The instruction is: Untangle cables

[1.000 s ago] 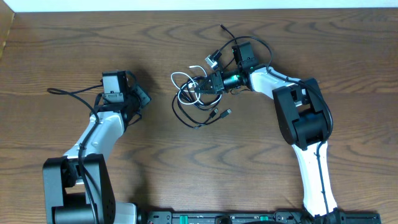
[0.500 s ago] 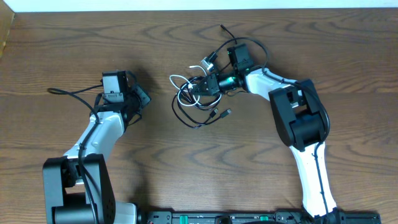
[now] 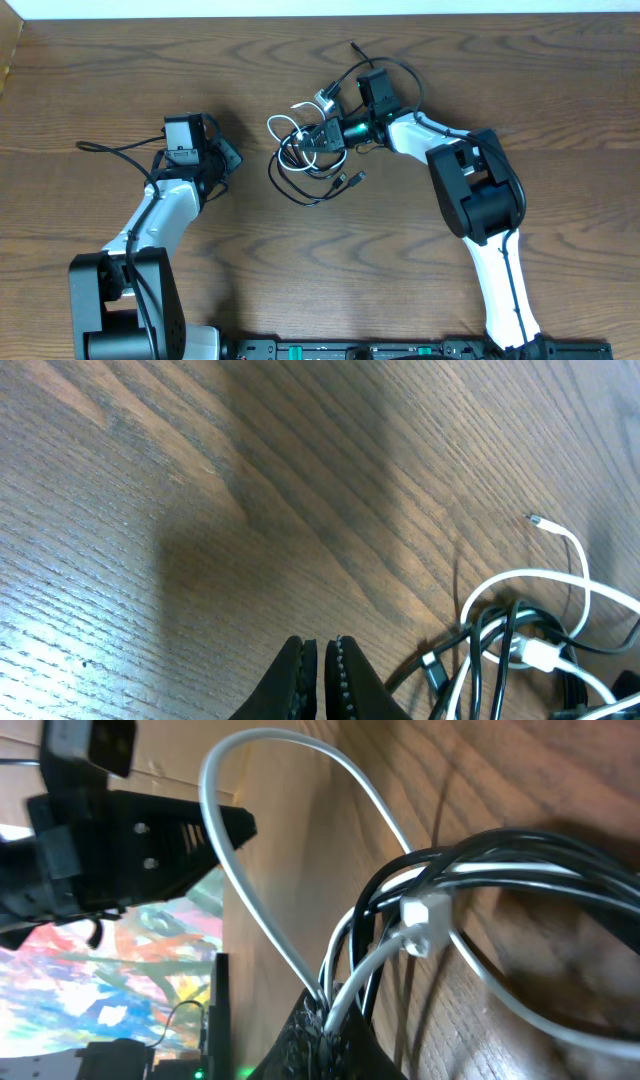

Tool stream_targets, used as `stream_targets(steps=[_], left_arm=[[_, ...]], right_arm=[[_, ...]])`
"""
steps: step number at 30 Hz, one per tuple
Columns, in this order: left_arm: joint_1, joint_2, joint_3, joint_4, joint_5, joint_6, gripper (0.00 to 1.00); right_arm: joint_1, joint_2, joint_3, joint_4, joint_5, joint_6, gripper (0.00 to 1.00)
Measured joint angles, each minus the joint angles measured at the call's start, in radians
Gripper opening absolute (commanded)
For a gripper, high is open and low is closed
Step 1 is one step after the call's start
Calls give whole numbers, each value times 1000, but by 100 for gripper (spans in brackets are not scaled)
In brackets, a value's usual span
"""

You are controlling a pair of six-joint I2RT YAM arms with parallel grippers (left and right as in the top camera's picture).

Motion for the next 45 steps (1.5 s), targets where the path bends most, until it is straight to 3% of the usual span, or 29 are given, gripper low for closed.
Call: stream_targets(steps=[7, 22, 30, 41, 45], left_arm=[[0, 0, 0, 0, 0, 0, 10], [0, 0, 0, 0, 0, 0, 10], [0, 0, 0, 0, 0, 0, 10], [0, 0, 0, 4, 0, 0, 10], [0, 0, 0, 4, 0, 0, 15]], right_arm=[[-1, -58, -6, -2, 27, 7, 1], [67, -479, -6, 5, 126, -75, 2], [77, -502, -6, -27, 161, -108, 1], [78, -502, -6, -254, 357, -149, 1], [83, -502, -6, -319, 468, -156, 1]])
